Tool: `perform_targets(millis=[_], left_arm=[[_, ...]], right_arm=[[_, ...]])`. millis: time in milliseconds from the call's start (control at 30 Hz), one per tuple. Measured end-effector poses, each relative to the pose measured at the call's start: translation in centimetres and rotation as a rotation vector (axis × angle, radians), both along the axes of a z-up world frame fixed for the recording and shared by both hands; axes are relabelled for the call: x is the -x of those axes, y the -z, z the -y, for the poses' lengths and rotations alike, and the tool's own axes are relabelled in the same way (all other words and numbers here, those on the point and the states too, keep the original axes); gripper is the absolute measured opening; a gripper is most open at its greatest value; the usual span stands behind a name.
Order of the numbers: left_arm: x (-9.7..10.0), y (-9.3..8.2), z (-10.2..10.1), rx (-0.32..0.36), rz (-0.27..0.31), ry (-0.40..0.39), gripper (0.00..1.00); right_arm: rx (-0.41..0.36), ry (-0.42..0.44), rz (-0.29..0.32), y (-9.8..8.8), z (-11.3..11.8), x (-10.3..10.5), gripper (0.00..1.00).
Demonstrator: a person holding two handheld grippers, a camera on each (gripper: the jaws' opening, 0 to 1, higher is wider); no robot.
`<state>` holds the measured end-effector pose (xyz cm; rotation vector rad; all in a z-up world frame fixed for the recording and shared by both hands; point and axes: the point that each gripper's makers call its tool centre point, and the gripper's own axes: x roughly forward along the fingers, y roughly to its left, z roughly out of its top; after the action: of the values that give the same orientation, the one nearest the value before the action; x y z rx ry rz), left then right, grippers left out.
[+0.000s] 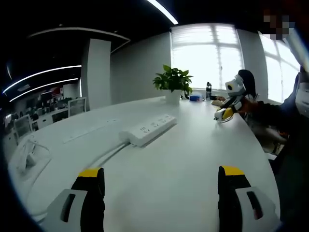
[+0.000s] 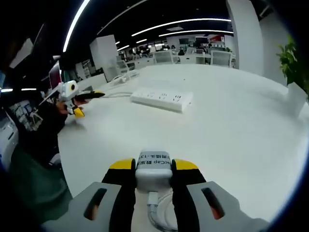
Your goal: Straighten the power strip on the desk, plug the charger into it
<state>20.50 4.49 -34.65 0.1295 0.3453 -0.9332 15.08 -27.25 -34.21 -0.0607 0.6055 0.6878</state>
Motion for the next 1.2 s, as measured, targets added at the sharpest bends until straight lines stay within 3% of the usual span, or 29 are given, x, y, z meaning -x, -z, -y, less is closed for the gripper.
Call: perform_targets(millis=[600,1200], left_arm=[[0.3,-0.3,-0.2,-0.002,0.008,-0.003,0.99],[0.6,-0.3,0.5,0.008,0.013,0.017,0.99]], right_arm=[[0.002,0.017,0.003,-1.7,-1.1,0.3,0.26],[0.005,0.039,-0.055,-2.6,-2.2,-0.2,0.26]])
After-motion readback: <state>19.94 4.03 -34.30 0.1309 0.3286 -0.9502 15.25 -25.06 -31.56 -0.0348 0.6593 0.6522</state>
